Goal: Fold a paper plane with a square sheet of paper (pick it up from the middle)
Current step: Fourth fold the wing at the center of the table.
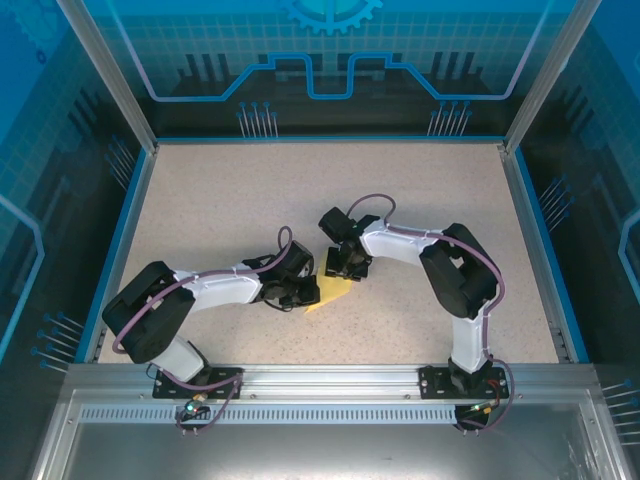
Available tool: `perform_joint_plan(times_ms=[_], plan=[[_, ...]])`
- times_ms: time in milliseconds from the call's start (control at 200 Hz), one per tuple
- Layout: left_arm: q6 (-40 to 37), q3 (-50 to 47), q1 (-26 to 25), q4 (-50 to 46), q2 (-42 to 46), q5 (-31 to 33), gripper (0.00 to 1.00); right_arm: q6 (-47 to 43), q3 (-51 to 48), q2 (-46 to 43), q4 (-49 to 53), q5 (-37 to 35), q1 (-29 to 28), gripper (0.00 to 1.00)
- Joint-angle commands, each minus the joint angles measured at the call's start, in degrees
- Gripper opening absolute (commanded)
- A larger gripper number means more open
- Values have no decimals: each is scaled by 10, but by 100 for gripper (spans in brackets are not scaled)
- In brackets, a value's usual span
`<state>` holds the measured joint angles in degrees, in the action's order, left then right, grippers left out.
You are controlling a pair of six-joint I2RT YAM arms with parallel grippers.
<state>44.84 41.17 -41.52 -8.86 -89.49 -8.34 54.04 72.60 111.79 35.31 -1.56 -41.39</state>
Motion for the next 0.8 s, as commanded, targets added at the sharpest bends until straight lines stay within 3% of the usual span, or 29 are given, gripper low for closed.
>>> perform_joint_plan(times_ms=[0,795], plan=[[-12,5,-2,-21,11,15,10,8,-33,66,54,-46,-5,41],[-18,15,-2,-36,-14,37,9,9,-36,76,63,-47,-6,42]])
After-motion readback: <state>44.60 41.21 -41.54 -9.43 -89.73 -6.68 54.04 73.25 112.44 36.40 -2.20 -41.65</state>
